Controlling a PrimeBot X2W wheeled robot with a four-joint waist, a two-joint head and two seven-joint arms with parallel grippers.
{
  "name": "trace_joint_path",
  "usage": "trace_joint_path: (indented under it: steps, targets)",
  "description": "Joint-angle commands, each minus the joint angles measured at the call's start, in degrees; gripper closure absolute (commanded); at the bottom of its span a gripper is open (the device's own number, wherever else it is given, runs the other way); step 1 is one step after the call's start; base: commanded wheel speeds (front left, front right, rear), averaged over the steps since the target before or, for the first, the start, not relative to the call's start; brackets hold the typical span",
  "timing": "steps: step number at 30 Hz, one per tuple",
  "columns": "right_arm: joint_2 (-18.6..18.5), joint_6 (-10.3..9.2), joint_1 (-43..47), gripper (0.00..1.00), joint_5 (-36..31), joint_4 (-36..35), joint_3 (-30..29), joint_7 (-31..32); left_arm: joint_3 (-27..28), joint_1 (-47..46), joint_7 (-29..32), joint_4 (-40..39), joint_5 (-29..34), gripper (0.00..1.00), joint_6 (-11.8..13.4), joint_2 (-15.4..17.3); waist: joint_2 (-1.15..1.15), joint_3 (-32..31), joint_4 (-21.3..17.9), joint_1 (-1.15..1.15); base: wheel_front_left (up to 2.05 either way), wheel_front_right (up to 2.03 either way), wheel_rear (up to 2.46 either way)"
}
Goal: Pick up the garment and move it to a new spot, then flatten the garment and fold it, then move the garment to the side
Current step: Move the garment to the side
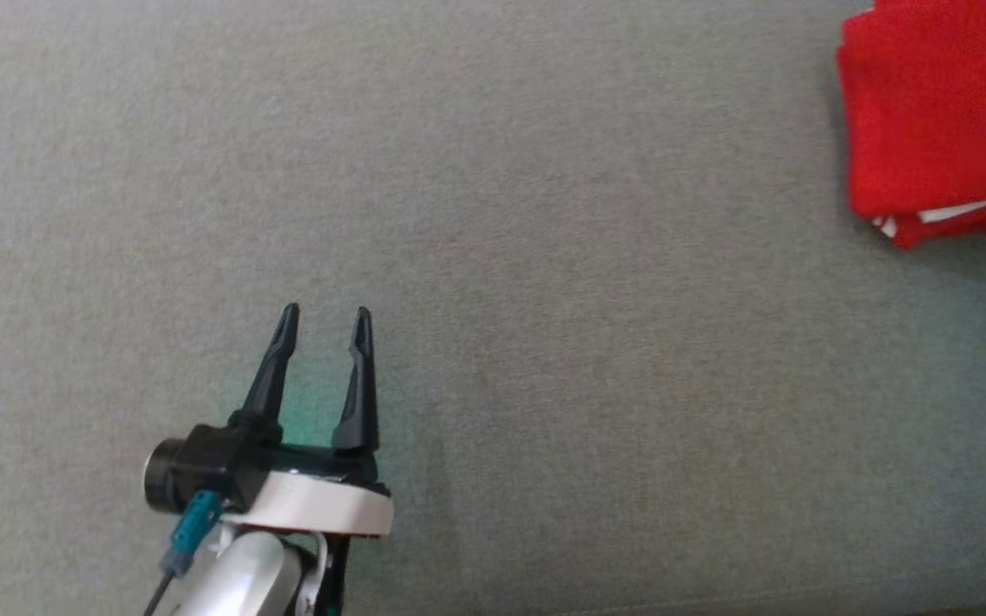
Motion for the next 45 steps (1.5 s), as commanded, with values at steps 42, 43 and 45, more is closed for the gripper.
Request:
trace_joint_path:
  steps: [42,43,45]
  targets:
    - [19.0,-0.04,17.2,0.0,-6.7,-13.0,3.3,-21.9,8.0,2.4,-1.5,1.6,-3.7,0.0,0.8,1.6,0.0,-14.2,2.6,0.0,0.0,0.0,0.0]
    - [20.1,-0.04,19.2,0.0,-7.2,-14.2,3.2,-22.4,8.3,3.3,-1.5,1.7,-3.8,0.0,0.7,1.7,0.0,-15.0,2.8,0.0,0.0,0.0,0.0]
    - [22.1,-0.04,23.5,0.0,-7.5,-16.8,3.4,-23.2,8.6,4.9,-1.6,1.9,-4.0,0.0,0.7,1.7,0.0,-16.2,3.3,0.0,0.0,0.0,0.0]
